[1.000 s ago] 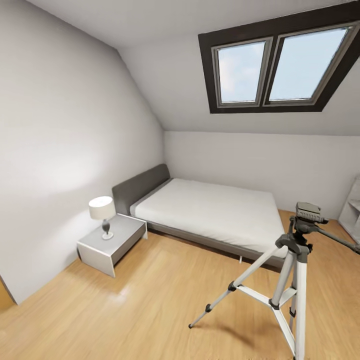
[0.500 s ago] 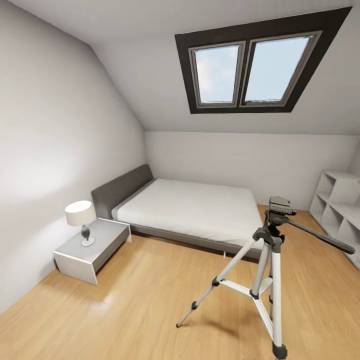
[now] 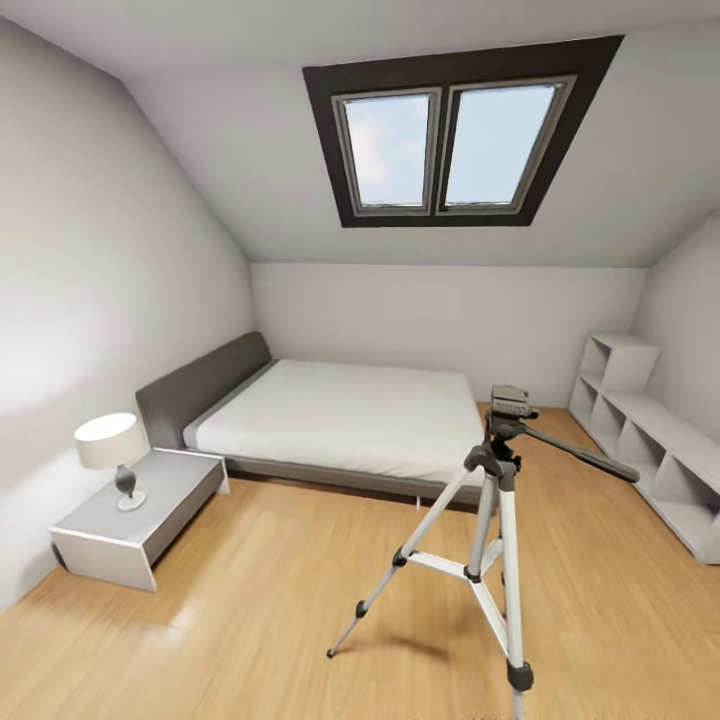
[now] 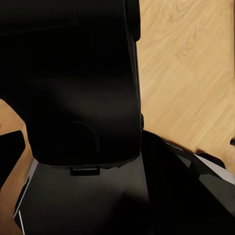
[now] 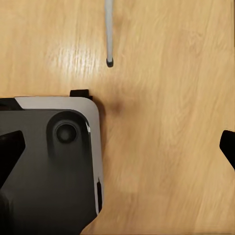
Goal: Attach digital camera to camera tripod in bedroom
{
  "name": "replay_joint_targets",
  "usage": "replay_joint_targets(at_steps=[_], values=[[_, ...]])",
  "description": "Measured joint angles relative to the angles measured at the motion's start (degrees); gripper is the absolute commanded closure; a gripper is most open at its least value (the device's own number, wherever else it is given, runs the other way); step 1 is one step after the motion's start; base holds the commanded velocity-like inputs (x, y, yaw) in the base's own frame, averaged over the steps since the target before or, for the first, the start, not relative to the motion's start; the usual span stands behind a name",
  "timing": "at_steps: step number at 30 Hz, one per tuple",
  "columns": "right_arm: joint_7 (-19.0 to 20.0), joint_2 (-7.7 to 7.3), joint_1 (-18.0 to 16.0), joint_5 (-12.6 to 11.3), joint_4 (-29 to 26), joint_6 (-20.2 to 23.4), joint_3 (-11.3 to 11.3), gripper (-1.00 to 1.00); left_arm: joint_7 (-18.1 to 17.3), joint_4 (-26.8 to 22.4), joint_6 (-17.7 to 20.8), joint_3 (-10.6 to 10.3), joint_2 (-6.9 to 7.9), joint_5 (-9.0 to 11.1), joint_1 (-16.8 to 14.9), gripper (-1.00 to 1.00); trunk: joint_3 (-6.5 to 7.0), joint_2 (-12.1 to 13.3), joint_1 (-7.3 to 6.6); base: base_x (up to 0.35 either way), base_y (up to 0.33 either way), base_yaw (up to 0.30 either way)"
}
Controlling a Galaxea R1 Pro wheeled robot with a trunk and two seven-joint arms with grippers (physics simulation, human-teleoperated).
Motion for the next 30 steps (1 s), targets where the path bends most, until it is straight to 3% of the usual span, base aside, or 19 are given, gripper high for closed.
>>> replay_joint_targets(at_steps=[30], values=[[0.0, 0.0, 0.0, 0.0, 0.0, 0.0, 0.0, -1.0, 0.08, 0.0, -0.01, 0.03, 0.06, 0.18, 0.01, 1.0, 0.0, 0.0, 0.0, 0.0, 0.0, -0.248]])
